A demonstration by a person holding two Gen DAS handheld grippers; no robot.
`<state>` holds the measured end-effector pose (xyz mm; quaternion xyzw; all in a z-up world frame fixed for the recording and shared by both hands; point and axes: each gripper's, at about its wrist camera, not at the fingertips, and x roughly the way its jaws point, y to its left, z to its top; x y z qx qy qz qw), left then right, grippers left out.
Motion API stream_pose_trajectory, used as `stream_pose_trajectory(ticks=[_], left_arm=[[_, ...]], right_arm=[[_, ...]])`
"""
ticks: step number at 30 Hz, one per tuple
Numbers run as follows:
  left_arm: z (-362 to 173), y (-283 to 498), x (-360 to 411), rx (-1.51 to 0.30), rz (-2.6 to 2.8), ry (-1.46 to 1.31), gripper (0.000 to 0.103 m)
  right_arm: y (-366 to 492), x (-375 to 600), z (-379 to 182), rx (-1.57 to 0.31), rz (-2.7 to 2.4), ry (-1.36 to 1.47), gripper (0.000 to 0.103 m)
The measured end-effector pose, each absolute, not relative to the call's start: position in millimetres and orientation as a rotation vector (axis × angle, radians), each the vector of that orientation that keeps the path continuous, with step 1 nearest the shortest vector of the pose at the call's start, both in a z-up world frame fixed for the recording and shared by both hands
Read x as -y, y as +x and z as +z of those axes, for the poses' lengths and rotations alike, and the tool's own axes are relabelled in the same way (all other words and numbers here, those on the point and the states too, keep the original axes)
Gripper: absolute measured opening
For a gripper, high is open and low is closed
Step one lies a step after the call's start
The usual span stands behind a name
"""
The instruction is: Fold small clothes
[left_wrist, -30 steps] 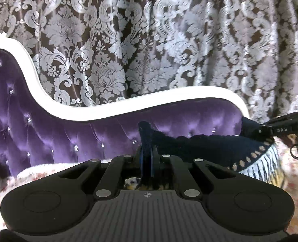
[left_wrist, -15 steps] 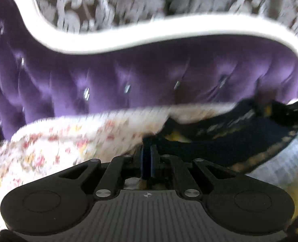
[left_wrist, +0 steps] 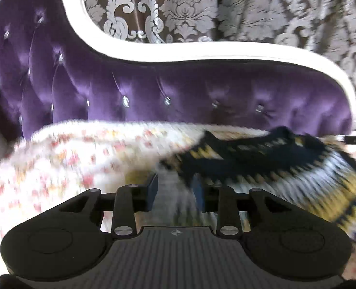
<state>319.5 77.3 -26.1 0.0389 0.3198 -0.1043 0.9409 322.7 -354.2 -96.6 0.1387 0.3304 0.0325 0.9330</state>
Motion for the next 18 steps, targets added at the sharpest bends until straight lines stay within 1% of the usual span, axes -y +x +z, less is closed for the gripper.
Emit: stream_pose_trajectory(ticks=[4,6,7,8,10,11,17,18], left_arm=[[-41,281,-77,-0.695,-0.213,0.042,0.033],[-48,269,-75,-0.695,-0.214,0.051,0.036],[-53,270,-74,-0.705,-0.222,0.051,0.041],[-58,272,-74,-0.724,-0.231,0.050,0.044],[-63,279,-71,-0.762,-0.226,0.050,0.047],[-63,285,-70,-0.768,-0.236,0.059,0.055],[-67,293,-73,-0.788,-0.261,0.004,0.066],[-67,293,-72,-0.790,-0.265,0.010,0.066]], right_arm=[[313,339,-108,-0.729,0.123,0.249,0.053],[317,330,-113,-0.745,0.144,0.254,0.053],[318,324,-116,-0.757,0.153,0.249,0.053],[319,320,-119,-0.768,0.159,0.240,0.053],[318,311,-121,-0.783,0.160,0.210,0.055],[320,310,-120,-0.784,0.156,0.200,0.055],[321,309,-122,-0.801,0.130,0.179,0.057],[320,309,-122,-0.798,0.126,0.175,0.058]])
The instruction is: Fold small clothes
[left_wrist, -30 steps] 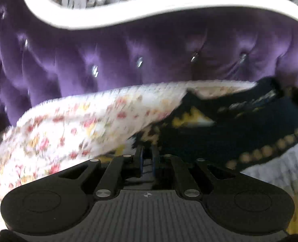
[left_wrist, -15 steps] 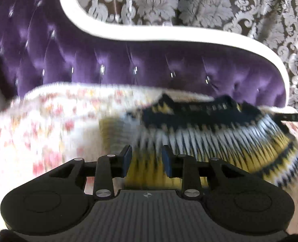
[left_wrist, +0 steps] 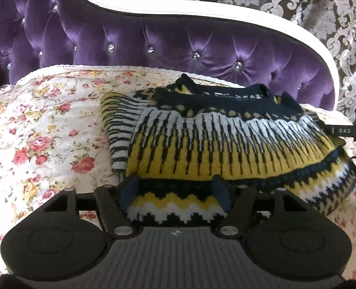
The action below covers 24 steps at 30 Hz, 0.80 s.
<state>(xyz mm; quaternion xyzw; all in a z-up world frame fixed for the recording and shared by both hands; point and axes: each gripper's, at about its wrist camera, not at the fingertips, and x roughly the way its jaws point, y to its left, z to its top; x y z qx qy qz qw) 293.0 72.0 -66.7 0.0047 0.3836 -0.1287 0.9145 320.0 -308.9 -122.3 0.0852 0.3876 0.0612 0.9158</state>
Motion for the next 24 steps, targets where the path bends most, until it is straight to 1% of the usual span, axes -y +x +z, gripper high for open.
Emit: stream_pose_trajectory(ticks=[8,10,11,13,14,20,24], left_arm=[[-70,298,-63,-0.807,-0.269,0.020,0.076],[-70,299,-62,-0.812,-0.269,0.022,0.077],[-70,298,-62,-0.811,-0.270,0.025,0.077],[-71,298,-62,-0.809,-0.272,0.030,0.077],[-71,298,-62,-0.809,-0.272,0.029,0.077],[-71,300,-61,-0.814,-0.271,0.026,0.078],[-71,299,-61,-0.812,-0.274,0.030,0.078]], right_arm=[[322,305,-124,-0.791,0.107,0.178,0.061],[322,304,-124,-0.789,0.108,0.181,0.062],[322,304,-124,-0.787,0.108,0.178,0.067],[320,300,-125,-0.779,0.095,0.156,0.084],[319,298,-125,-0.776,0.086,0.139,0.086],[321,302,-124,-0.777,0.080,0.153,0.086],[315,297,-115,-0.743,0.086,0.108,0.083]])
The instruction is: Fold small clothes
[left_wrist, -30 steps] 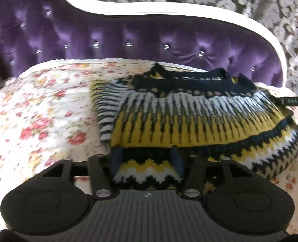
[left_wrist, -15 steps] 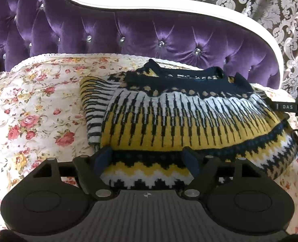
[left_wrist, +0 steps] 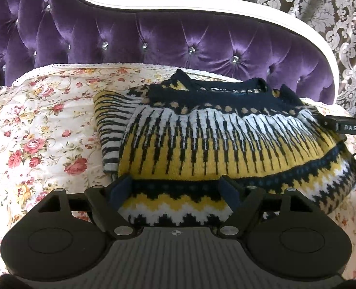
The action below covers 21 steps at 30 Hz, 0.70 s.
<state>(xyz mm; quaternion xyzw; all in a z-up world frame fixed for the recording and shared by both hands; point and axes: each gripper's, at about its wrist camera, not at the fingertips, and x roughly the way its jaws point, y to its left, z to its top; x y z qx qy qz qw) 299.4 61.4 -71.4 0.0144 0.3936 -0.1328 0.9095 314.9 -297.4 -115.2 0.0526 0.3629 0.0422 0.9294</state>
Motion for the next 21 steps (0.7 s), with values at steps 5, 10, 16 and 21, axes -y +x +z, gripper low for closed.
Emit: stream_pose_trajectory(ticks=[5,10,16,21], left_arm=[[-71,299,-61,-0.811,-0.275,0.030,0.078],[-71,300,-62,-0.813,-0.278,0.027,0.078],[-71,300,-62,-0.813,-0.279,0.026,0.078],[-71,299,-61,-0.811,-0.275,0.028,0.078]], right_arm=[[316,296,-115,-0.769,0.155,0.129,0.055],[323,298,-118,-0.777,0.130,0.161,0.059],[321,295,-106,-0.783,0.087,0.126,0.013],[326,305,-115,-0.839,-0.060,0.066,0.013]])
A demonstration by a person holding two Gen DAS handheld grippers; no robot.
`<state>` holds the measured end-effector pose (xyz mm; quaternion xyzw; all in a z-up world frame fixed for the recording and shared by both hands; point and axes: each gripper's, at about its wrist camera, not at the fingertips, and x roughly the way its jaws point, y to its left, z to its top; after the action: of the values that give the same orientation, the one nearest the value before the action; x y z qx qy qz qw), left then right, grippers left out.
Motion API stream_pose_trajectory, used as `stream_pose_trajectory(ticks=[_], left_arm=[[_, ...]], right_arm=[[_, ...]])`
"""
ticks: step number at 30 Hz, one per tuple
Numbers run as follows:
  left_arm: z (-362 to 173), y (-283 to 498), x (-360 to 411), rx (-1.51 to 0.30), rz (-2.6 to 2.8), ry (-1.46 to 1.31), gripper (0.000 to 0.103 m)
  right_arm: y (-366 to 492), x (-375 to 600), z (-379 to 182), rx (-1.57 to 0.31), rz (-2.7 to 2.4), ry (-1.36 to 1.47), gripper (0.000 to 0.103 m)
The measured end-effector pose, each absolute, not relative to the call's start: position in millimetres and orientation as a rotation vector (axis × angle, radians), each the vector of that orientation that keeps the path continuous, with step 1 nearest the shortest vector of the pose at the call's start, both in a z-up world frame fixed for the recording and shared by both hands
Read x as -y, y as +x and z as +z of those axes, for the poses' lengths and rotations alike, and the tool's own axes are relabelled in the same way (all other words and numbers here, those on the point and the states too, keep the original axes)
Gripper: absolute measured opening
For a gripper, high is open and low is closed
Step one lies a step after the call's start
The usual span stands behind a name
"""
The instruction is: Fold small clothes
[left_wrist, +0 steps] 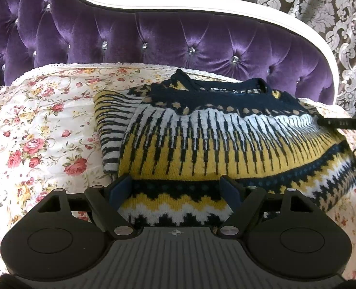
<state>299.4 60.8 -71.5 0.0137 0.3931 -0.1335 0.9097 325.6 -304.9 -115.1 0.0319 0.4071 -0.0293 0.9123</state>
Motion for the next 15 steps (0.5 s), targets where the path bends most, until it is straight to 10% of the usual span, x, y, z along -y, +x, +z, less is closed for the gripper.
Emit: stream_pose_trajectory(ticks=[2,7,15], left_arm=[[-71,299,-61,-0.810,-0.277,0.029,0.078],[-61,299,-70,-0.775,-0.273,-0.041,0.078],[-44,296,-88,-0.676,-0.154,-0.053,0.078]], right_arm=[[326,302,-110,-0.825,-0.078,0.057,0.017],[312,281,-82,-0.692,-0.066,0.085,0.064],[324,195,-87,-0.692,0.130,-0.040,0.080]])
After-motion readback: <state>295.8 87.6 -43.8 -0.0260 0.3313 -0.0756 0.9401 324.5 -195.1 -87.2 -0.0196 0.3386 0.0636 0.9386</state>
